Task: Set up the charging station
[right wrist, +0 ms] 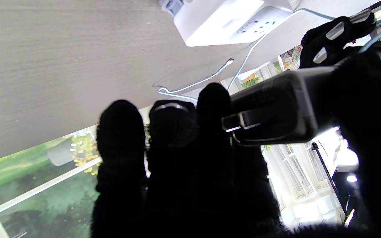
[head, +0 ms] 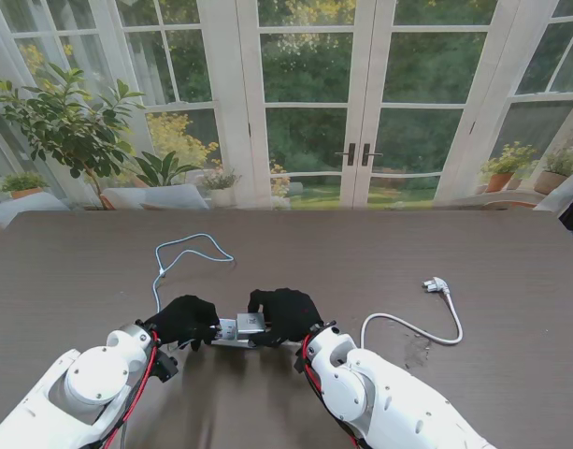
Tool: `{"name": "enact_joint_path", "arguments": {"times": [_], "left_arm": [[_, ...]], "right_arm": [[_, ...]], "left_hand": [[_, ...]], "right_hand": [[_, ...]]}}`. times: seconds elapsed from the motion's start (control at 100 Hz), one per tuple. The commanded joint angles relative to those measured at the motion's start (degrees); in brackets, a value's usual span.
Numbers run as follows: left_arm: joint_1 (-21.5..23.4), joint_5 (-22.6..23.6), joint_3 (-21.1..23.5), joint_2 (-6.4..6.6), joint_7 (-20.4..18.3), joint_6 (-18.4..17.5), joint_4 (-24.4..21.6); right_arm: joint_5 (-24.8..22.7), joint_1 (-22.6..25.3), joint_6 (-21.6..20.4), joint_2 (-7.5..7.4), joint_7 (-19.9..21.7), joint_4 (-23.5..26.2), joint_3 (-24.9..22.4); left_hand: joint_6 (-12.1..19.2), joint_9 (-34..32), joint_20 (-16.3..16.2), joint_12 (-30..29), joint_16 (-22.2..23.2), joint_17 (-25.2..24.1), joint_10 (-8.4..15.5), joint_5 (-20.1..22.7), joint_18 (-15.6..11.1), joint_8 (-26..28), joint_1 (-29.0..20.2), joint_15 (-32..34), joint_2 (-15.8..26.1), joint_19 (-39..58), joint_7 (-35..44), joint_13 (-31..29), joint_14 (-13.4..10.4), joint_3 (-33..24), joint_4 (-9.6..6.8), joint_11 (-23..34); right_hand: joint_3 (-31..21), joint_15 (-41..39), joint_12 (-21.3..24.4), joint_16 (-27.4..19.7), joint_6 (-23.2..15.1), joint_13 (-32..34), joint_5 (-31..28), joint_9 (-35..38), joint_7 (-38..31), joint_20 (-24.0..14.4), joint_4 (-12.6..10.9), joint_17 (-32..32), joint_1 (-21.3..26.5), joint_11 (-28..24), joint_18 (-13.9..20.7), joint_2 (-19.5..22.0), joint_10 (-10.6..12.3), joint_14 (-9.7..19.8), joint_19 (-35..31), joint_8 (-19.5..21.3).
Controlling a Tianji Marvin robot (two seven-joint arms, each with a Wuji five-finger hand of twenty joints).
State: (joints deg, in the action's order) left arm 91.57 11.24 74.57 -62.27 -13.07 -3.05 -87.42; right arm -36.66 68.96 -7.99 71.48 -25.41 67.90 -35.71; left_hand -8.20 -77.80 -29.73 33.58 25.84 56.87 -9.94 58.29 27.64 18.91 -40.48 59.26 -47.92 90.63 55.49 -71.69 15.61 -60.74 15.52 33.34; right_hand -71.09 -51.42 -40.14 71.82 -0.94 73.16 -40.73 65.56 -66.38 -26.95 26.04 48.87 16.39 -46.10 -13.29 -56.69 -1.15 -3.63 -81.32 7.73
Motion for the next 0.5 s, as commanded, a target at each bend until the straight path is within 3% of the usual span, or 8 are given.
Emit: {"name": "enact_joint_path", "arguments": {"times": [0.0,0.1,0.14,0.2,0.25,0.29,0.41,0.49], "left_arm": [[0.64,-0.60,0.32,-0.35,-1.15,1.19,-0.74],[1.13,-1.20,0.60,-0.39,-1.36,2.17,-1.33],[1.30,-1.66,0.67,-0.46,-1.22,2.51,-1.53],[1.58,-2.36,0.83,-0.46,-1.55,2.98,-1.87],[1.72,-2.95,0.94,-0.41,-1.97,3.23,-2.06],[1.82,-3.06,1.07,-0.28,-2.62,3.30,-2.22],[2.14,-3.26,1.19,-0.27,-2.83,4.03,-2.60],[2.30,-4.34,1.28,-0.46,-2.59,4.51,-2.65]], "right_arm": [[0.02,0.37,0.00,0.10,0.77,0.60,0.01],[0.07,0.41,0.14,0.08,0.84,0.71,-0.14],[0.10,0.44,0.22,0.07,0.86,0.76,-0.22],[0.16,0.46,0.30,0.07,0.90,0.81,-0.29],[0.17,0.46,0.33,0.06,0.94,0.83,-0.31],[0.17,0.47,0.35,0.06,0.92,0.83,-0.31],[0.26,0.52,0.37,0.05,1.01,0.87,-0.36],[0.34,0.55,0.42,0.05,1.07,0.91,-0.42]], "left_hand": [[2.96,-2.87,0.49,-1.09,-0.53,1.84,-1.48,6.83,4.51,1.79,1.17,1.54,-0.82,3.76,3.23,-1.05,1.30,-1.93,1.50,3.17],[3.02,-2.41,4.08,-1.24,0.04,0.48,-2.04,9.03,7.11,6.17,4.50,-0.25,2.17,2.35,0.62,-0.91,3.29,-2.77,1.84,6.55],[2.59,-2.34,3.67,-0.22,1.06,-3.22,-2.21,10.47,7.55,8.30,6.91,-1.23,4.60,1.50,-1.49,-0.82,4.20,-3.88,1.67,6.86],[2.32,-1.99,-2.23,2.92,4.32,-10.96,-1.17,12.20,6.25,11.54,11.22,-3.52,8.67,-0.82,-4.36,-0.63,4.97,-5.44,0.93,6.56],[2.59,-1.36,-8.46,7.85,10.85,-17.37,-0.66,12.66,4.52,12.73,12.63,-3.97,10.08,-3.12,-5.30,2.89,5.41,-5.84,0.60,4.78],[3.12,-0.37,-10.52,10.98,14.02,-20.90,-0.40,12.73,3.15,12.84,13.44,-2.08,11.07,-3.72,-5.63,5.69,5.32,-5.96,0.53,4.98],[4.22,-0.48,-11.25,13.26,13.37,-22.29,0.54,13.02,3.52,13.42,15.50,-3.97,13.50,-6.73,-6.38,6.45,5.05,-6.25,0.11,1.10],[5.08,-1.23,-6.67,9.59,7.81,-17.48,1.30,13.09,6.24,13.97,16.18,-10.63,14.69,-10.58,-7.18,2.63,4.90,-6.10,-0.24,-1.37]], "right_hand": [[-9.00,-0.54,-0.60,-38.61,-12.69,1.28,-8.57,2.03,-11.05,-1.10,-4.90,-0.18,8.60,-0.78,0.45,8.77,0.87,-0.16,-0.62,5.25],[-9.06,-0.52,-0.60,-38.62,-12.69,1.26,-8.57,2.04,-11.05,-1.12,-4.92,-0.18,8.65,-0.79,0.45,8.77,0.78,-0.27,-0.61,5.25],[-9.05,-0.52,-0.60,-38.62,-12.69,1.25,-8.57,2.03,-11.05,-1.12,-4.92,-0.18,8.65,-0.78,0.45,8.80,0.78,-0.23,-0.61,5.25],[-9.05,-0.54,-0.60,-38.61,-12.69,1.26,-8.57,2.03,-11.05,-1.13,-4.92,-0.18,8.69,-0.77,0.45,8.77,0.75,-0.22,-0.61,5.25],[-9.03,-0.55,-0.59,-38.61,-12.69,1.26,-8.57,2.00,-11.05,-1.13,-4.91,-0.18,8.64,-0.76,0.45,8.80,0.81,-0.26,-0.61,5.25],[-9.02,-0.57,-0.61,-38.61,-12.69,1.30,-8.57,2.06,-11.05,-1.13,-4.91,-0.18,8.65,-0.80,0.45,8.78,0.79,-0.22,-0.60,5.25],[-8.99,-0.57,-0.61,-38.61,-12.69,1.30,-8.57,1.97,-11.05,-1.14,-4.91,-0.18,8.59,-0.78,0.45,8.87,0.83,-0.21,-0.60,5.25],[-9.02,-0.58,-0.61,-38.61,-12.69,1.30,-8.57,1.97,-11.05,-1.16,-4.93,-0.18,8.65,-0.78,0.46,8.86,0.77,-0.34,-0.60,5.25]]}}
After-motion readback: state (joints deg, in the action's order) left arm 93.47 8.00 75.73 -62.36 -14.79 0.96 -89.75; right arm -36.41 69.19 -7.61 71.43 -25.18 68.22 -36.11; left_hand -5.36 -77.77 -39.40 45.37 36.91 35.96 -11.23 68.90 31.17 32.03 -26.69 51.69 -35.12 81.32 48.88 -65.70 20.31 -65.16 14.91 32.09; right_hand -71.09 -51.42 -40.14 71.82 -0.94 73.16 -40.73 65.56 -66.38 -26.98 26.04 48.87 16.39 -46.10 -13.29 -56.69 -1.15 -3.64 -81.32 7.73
